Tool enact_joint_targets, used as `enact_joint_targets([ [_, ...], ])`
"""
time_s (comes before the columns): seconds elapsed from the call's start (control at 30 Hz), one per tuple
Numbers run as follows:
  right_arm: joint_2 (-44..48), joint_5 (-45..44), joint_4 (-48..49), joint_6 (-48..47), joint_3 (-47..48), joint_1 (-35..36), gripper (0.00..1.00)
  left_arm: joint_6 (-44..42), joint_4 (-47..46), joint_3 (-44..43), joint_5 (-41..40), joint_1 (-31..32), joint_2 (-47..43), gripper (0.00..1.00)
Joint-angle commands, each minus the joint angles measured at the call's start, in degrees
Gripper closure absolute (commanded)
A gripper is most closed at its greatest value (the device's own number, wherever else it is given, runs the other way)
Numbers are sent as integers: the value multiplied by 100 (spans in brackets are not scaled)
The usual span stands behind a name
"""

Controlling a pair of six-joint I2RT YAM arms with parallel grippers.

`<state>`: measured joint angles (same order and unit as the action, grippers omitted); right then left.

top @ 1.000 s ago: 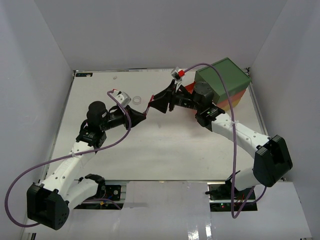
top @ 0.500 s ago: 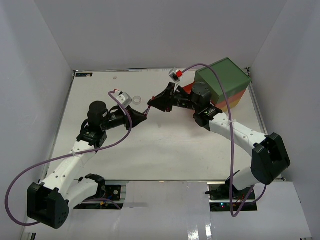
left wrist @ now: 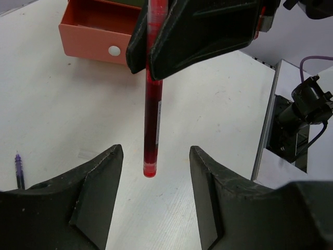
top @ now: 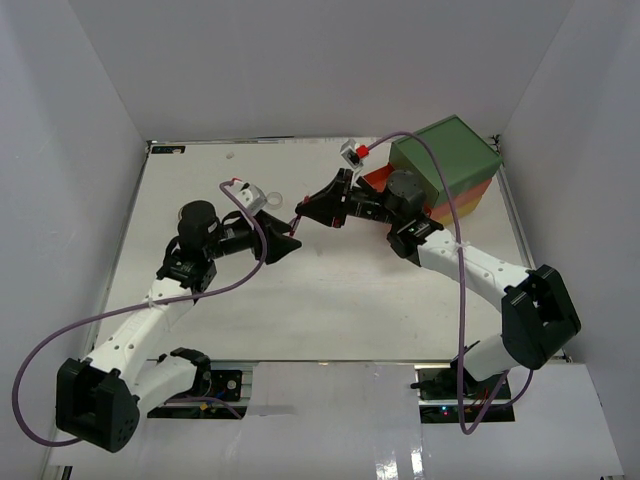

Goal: Sort the stationery into containers
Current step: Close the pen cap on the pen.

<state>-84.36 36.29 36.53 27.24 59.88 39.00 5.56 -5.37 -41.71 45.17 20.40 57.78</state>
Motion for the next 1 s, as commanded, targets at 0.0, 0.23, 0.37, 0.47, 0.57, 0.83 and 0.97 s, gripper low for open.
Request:
enact_joint_targets([
  [0.0,139,150,705,272,-90,-16,92,103,-263,-188,317,25,137,34],
  [0.23,77,247,890,387,-108,63,92,235,-579,-504,466,25,400,35],
  [0.37,16,334,1022,510,-108,99,92,296,-702,-583,537,34,550,42],
  [0.47,-2,326,1014,519,-108,116,92,340,-799,-610,616,43,594,48],
  [0.57,-28,361,1057,527,-108,125,92,375,-852,-636,669,69,638,54],
  [0.83,-107,379,1049,536,-90,151,92,428,-914,-680,801,104,682,66],
  [0.97,-125,387,1049,536,-108,169,92,463,-940,-671,836,113,682,74],
])
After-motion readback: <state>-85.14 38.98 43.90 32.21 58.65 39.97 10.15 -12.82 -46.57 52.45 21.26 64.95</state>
